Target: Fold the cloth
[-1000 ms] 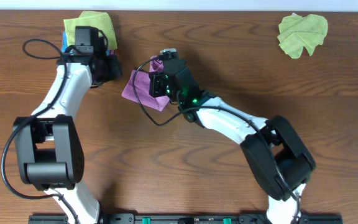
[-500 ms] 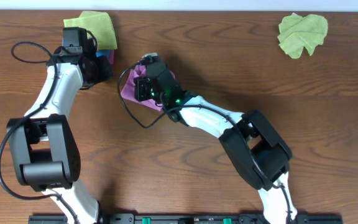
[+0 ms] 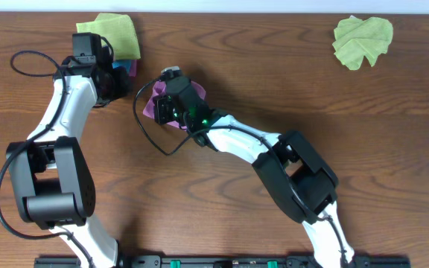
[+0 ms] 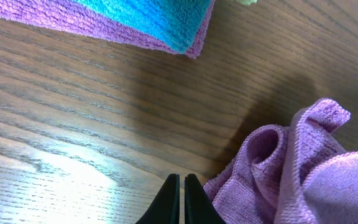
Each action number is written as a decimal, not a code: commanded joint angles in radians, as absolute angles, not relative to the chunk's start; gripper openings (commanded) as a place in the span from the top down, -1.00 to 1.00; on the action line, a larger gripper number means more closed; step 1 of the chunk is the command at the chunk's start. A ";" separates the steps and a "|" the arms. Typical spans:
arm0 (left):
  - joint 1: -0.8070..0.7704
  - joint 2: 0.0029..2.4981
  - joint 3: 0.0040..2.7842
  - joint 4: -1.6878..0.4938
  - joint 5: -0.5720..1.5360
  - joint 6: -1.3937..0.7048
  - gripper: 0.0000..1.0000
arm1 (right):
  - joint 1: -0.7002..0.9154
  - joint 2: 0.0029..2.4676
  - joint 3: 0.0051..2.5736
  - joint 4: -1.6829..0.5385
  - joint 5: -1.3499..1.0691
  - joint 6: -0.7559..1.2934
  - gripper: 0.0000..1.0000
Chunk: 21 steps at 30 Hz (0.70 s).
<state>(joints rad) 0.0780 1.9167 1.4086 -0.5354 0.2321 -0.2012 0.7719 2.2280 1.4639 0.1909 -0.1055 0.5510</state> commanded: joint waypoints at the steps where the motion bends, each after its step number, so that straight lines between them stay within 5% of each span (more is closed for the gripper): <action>1: 0.086 1.894 1.417 -0.542 0.226 -0.179 0.88 | 0.787 2.259 1.492 0.189 -0.119 0.537 0.95; 7: 0.086 1.894 1.417 -0.543 0.226 -0.180 0.88 | 0.801 2.260 1.492 0.190 -0.144 0.536 0.70; 12: 0.086 1.894 1.417 -0.543 0.229 -0.188 0.88 | 0.811 2.260 1.492 0.190 -0.189 0.528 0.28; 21: 0.086 1.894 1.417 -0.550 0.229 -0.191 0.88 | 0.825 2.260 1.492 0.198 -0.282 0.514 -0.02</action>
<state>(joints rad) 0.0780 1.9167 1.4086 -0.5438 0.2321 -0.2016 0.8135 2.2383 1.4715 0.1963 -0.2401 0.5289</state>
